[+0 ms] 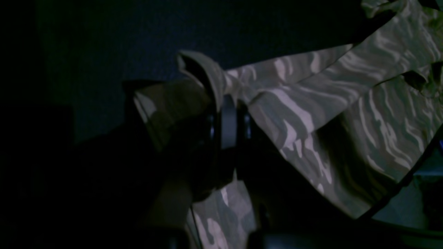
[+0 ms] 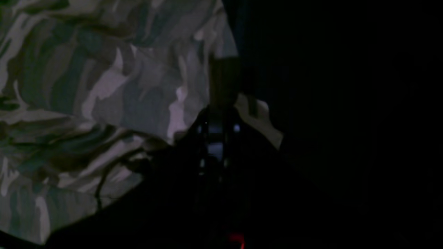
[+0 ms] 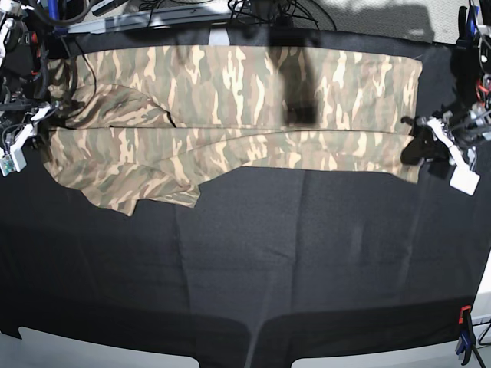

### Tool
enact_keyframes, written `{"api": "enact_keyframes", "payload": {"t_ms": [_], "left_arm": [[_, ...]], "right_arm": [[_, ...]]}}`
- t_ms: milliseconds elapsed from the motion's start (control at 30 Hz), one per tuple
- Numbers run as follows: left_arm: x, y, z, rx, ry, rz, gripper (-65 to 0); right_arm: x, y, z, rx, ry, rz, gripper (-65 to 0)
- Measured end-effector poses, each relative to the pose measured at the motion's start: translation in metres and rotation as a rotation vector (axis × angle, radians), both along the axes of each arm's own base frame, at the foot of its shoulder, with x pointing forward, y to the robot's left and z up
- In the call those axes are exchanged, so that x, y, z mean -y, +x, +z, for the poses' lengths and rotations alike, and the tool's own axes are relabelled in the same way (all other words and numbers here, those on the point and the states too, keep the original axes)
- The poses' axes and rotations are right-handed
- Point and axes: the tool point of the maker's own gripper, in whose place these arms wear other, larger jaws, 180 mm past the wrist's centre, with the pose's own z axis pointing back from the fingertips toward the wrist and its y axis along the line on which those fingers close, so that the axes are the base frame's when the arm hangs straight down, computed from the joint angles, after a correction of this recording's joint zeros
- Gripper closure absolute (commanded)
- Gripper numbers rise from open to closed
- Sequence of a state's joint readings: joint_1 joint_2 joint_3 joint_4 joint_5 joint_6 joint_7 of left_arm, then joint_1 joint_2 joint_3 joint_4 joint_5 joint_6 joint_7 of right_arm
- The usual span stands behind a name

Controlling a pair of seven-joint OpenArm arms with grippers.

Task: Layout the t-shirt on the table in an organized manner, then fold the t-shirt properly
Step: 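Fold the held edge over the shirt toward its opposite side, then release the right gripper and move it off the folded shirt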

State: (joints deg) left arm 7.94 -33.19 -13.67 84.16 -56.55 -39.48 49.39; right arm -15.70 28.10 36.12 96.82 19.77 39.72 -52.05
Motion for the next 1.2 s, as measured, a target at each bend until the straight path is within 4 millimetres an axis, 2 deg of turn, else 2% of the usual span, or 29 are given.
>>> {"api": "enact_keyframes", "payload": {"t_ms": [33,133,200,233,300,400,500,633,700,733,867,1067,1200], "left_arm": [[0.000,0.000,0.000,0.001,0.000,0.000,0.0],[0.000,0.000,0.001,0.002,-0.002,0.000,0.0],[0.001,0.000,0.001,0.003,-0.005,0.000,0.0],[0.001,0.001,0.003,0.006,-0.017,0.002,0.0],[0.003,0.002,0.005,0.011,-0.033,0.004,0.0],[0.003,0.002,0.005,0.011,-0.036,0.004,0.0],[0.003,0.002,0.006,0.011,-0.039,0.005,0.0],[0.004,0.002,0.007,0.014,-0.047,0.006,0.0],[0.004,0.002,0.007,0.014,-0.047,0.006,0.0],[0.004,0.002,0.007,0.014,-0.047,0.006,0.0],[0.004,0.002,0.007,0.015,-0.048,0.006,0.0],[0.005,0.003,0.008,0.017,-0.057,0.007,0.0],[0.005,0.003,0.010,0.020,-0.069,0.008,0.0]], "right_arm": [[0.001,-0.003,-0.002,-0.022,-0.003,-0.005,-0.8],[0.002,-0.011,-0.007,-0.070,-0.002,-0.016,-23.9],[-0.003,-0.012,-0.008,-0.080,0.031,-0.014,-34.2],[-0.006,-0.013,-0.009,-0.086,0.047,-0.013,-36.3],[-0.008,-0.017,-0.011,-0.112,0.065,-0.013,-36.5],[0.001,-0.028,-0.012,-0.185,0.030,-0.024,-36.4],[0.010,-0.022,0.003,-0.146,0.017,-0.024,-36.4],[-0.004,0.025,0.058,0.149,0.124,0.034,-36.4],[-0.009,0.045,0.071,0.248,0.165,0.027,-36.4],[-0.011,0.053,0.069,0.278,0.195,0.010,-36.4],[-0.024,0.079,0.035,0.237,0.293,-0.050,-36.4],[-0.058,0.149,0.023,0.162,0.298,0.007,-36.4],[-0.082,0.180,0.011,0.021,0.233,0.019,-36.4]]}}
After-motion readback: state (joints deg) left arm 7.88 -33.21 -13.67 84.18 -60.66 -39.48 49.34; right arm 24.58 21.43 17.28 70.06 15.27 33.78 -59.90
